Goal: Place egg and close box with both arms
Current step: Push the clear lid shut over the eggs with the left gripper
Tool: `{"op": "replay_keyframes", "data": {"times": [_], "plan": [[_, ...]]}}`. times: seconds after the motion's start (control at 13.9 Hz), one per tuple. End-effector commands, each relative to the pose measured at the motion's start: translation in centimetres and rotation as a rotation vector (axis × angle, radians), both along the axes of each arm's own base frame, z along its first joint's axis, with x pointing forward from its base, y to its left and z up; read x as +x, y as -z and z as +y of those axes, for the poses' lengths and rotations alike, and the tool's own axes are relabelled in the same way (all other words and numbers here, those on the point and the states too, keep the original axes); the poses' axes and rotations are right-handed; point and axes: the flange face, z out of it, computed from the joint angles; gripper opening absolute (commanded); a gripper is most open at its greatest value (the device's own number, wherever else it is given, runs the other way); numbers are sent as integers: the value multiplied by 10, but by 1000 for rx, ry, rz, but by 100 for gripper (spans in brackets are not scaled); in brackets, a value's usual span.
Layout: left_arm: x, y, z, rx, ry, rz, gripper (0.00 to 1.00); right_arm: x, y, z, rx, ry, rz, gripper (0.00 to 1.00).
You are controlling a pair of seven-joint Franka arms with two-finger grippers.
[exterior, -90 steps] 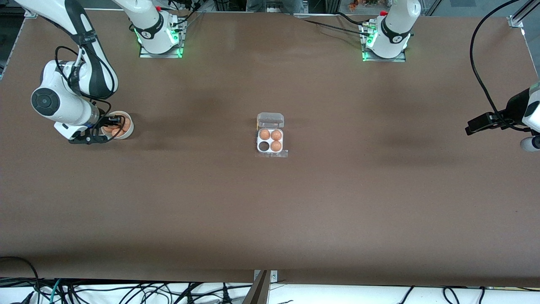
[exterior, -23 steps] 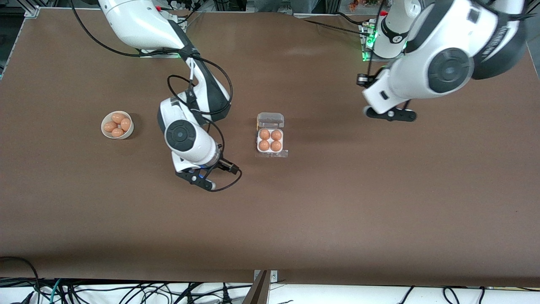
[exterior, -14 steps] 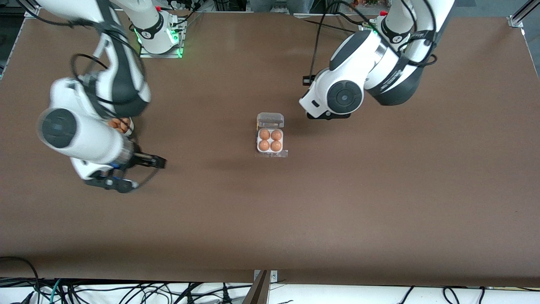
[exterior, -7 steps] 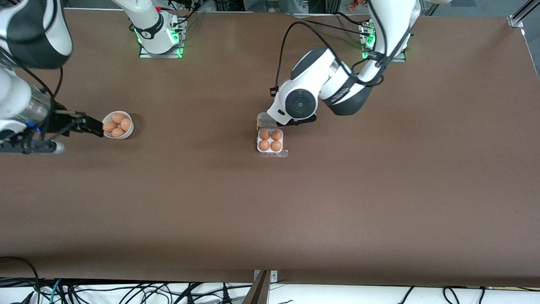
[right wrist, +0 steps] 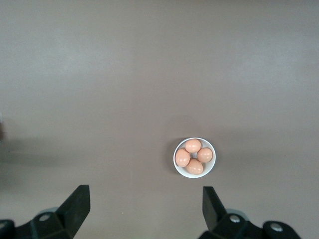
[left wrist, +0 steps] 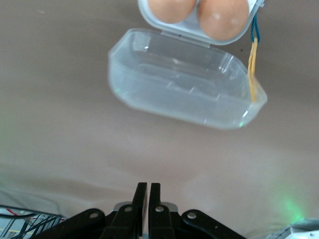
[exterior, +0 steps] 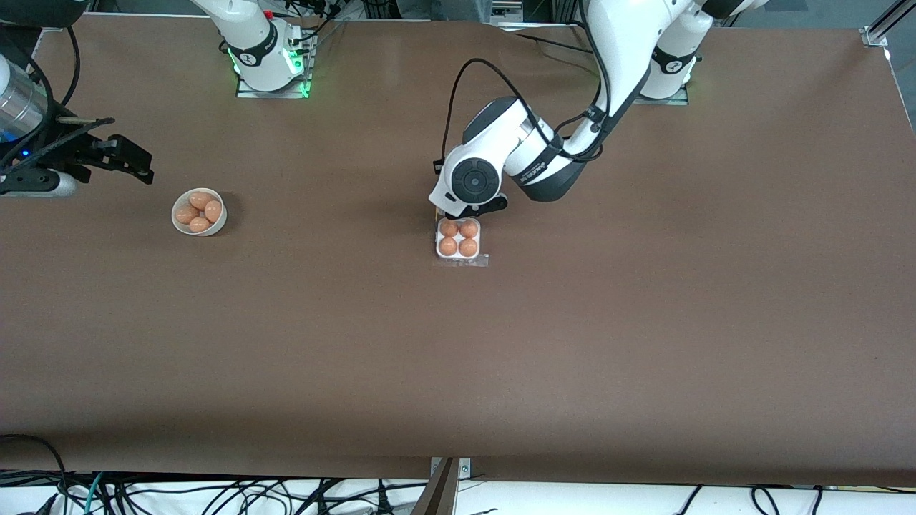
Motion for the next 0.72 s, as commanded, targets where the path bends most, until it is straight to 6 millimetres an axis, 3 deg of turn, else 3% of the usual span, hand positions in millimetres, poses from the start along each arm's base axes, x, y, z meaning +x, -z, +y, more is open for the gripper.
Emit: {"op": "replay_keyframes", "data": {"times": [0.0,0.65], "plan": [[11,5,-8,-12,-39,-38,8,-9,-2,-2,-5,-4,-15,100],[56,19,18,-3,-110,-180,11,-1,10,2,-4,-5,10,100]]}}
